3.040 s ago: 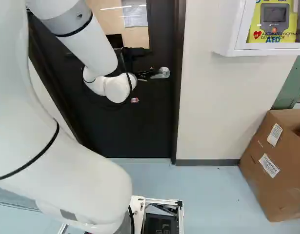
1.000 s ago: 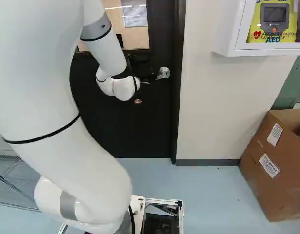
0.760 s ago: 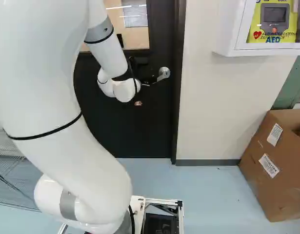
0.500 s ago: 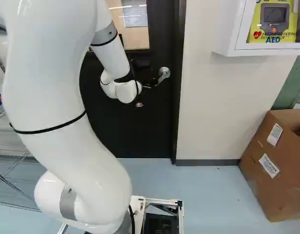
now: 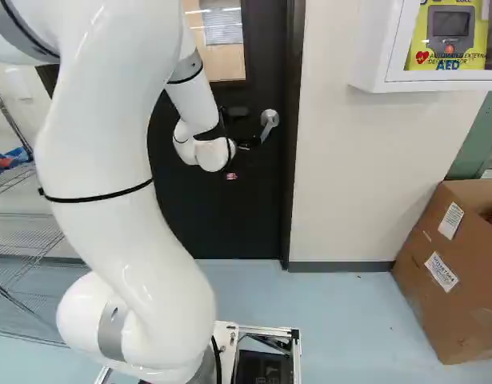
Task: Open the door and move inside
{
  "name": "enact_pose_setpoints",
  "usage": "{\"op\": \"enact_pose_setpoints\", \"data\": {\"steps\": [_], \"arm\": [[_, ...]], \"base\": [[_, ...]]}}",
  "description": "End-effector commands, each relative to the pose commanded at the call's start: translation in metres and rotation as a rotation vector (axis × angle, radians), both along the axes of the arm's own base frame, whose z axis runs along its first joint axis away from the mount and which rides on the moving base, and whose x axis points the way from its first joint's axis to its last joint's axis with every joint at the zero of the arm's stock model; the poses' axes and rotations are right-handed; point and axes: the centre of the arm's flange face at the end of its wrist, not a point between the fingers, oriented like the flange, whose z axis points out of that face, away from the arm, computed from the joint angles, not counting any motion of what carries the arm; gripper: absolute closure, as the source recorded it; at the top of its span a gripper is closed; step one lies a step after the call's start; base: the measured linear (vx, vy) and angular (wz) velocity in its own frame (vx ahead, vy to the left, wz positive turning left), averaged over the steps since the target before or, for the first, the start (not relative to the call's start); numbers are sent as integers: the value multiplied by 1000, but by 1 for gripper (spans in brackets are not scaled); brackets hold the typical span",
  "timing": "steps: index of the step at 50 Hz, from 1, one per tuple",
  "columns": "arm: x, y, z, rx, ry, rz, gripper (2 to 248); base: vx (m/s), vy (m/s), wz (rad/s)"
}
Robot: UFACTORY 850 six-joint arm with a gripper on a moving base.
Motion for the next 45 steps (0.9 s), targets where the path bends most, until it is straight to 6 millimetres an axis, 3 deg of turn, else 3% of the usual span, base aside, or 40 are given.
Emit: {"op": "enact_pose_setpoints", "data": {"steps": [29,45], "arm": [[44,-5,-36,13,38,-28,3],[75,-3,-44,33,25,-58,3]], "base": [[0,0,0],[-4,1,1]]}}
